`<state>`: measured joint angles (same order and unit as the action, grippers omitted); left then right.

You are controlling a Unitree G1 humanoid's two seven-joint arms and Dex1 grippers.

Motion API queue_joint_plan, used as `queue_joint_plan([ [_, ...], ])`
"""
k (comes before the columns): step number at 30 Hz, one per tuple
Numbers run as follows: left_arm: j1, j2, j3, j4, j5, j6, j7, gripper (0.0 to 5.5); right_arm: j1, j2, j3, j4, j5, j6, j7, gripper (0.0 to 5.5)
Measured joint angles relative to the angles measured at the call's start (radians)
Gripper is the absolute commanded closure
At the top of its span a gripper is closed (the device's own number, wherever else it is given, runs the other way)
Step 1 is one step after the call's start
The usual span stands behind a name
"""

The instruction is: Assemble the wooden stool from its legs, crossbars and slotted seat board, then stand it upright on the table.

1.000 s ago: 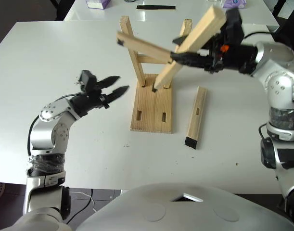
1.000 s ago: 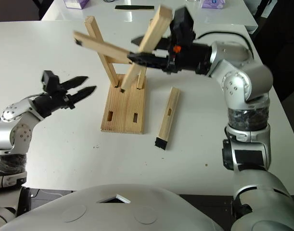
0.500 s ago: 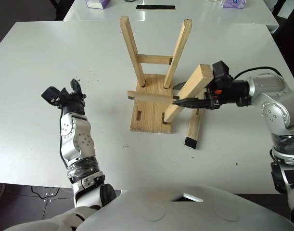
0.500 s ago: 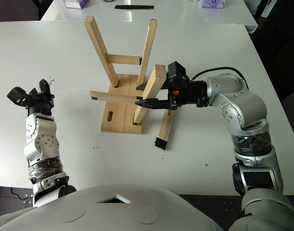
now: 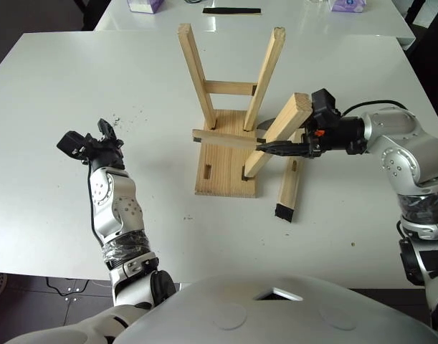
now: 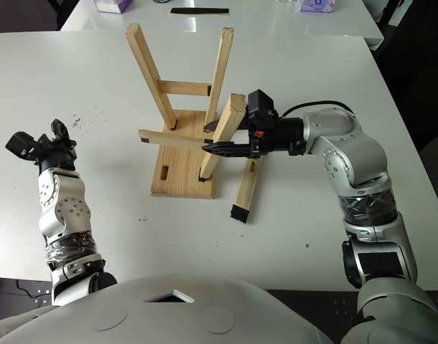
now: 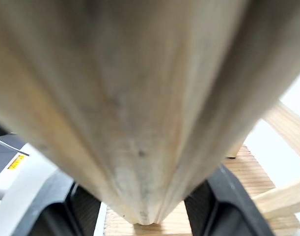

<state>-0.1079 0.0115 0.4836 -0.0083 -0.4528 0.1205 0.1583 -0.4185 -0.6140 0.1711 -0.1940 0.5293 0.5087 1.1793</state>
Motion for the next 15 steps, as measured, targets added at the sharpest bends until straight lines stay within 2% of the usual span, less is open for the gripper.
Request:
queue_joint_plan([
  [4, -0.001, -0.006, -0.006, 0.012, 0.001, -0.011, 0.000, 2.66, 0.017, 0.006, 0.048, -0.021, -0.091, -0.077, -0.034, 3.46],
  [14, -0.020, -0.011, -0.029, 0.029, 0.001, -0.025, -0.007, 2.66, 0.039, 0.034, 0.079, -0.018, -0.101, -0.098, -0.097, 3.46],
  [15, -0.026, -0.010, -0.029, 0.030, 0.001, -0.025, -0.008, 2.66, 0.037, 0.043, 0.079, -0.012, -0.100, -0.098, -0.106, 3.10],
])
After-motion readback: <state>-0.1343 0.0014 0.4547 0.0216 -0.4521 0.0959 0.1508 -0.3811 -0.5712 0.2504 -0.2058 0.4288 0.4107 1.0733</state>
